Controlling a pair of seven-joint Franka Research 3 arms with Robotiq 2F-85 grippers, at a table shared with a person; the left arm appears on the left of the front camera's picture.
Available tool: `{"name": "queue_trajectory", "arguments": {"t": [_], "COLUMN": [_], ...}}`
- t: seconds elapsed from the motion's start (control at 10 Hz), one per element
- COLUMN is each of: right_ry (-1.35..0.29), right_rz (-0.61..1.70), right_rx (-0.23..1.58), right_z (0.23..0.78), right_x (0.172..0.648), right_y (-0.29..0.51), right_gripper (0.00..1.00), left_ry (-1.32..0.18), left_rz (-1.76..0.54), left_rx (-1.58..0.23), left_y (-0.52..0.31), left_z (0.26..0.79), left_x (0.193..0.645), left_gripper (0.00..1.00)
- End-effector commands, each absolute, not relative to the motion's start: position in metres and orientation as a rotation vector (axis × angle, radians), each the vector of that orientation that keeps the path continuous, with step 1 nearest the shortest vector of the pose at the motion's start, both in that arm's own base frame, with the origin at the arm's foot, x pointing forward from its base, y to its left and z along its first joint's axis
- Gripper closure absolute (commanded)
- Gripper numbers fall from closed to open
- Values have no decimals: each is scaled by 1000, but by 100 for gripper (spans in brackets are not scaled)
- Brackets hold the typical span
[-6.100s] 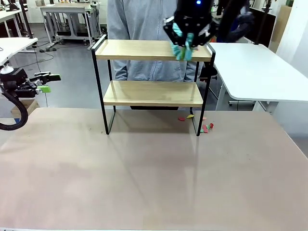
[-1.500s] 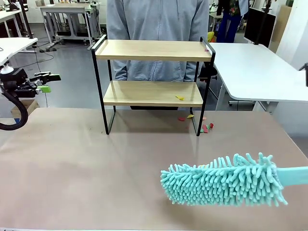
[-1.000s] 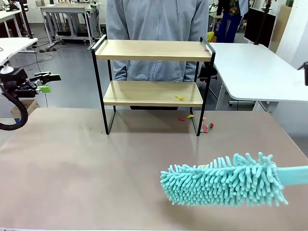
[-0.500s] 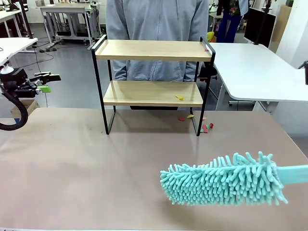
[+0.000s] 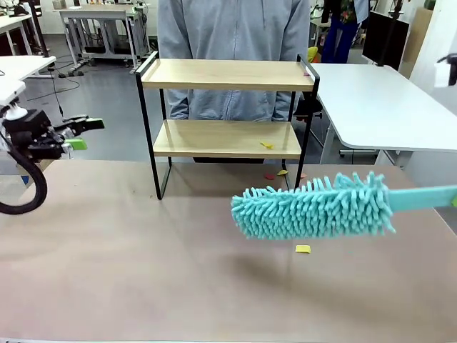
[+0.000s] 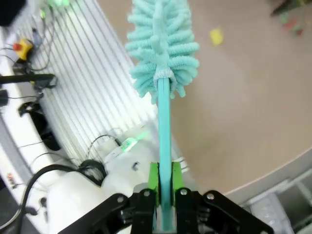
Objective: Clean the shelf.
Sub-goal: Hand the Duster back to the human.
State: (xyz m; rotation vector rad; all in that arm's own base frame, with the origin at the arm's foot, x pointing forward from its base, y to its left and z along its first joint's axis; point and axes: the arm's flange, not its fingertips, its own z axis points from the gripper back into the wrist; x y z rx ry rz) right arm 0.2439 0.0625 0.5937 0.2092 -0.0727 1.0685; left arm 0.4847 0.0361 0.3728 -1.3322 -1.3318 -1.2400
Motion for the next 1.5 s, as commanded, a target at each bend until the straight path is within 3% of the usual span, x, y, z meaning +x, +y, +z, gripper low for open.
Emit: {"name": "queue_trajectory", "arguments": {"t": [0.0, 0.3, 0.8, 1.4], "right_ry": [-193, -303, -291, -276], "right_rz": [1275, 1463, 1579, 1560], "right_rx": [297, 374, 447, 433], "right_z": [595, 602, 588, 579], "right_x": [268, 303, 355, 356], "right_y": [49, 43, 55, 59], "right_gripper": [87, 87, 87, 87], "left_ry": [-1282, -1176, -1050, -1069], "left_rz": [-1250, -1205, -1140, -1167], "left_rx": [-1310, -1308, -1374, -1361], "left_y": [9, -11, -39, -35], "left_z": [381, 384, 388, 378], "left_x": [442, 401, 379, 385], "left_gripper": [0, 0, 0, 0]}}
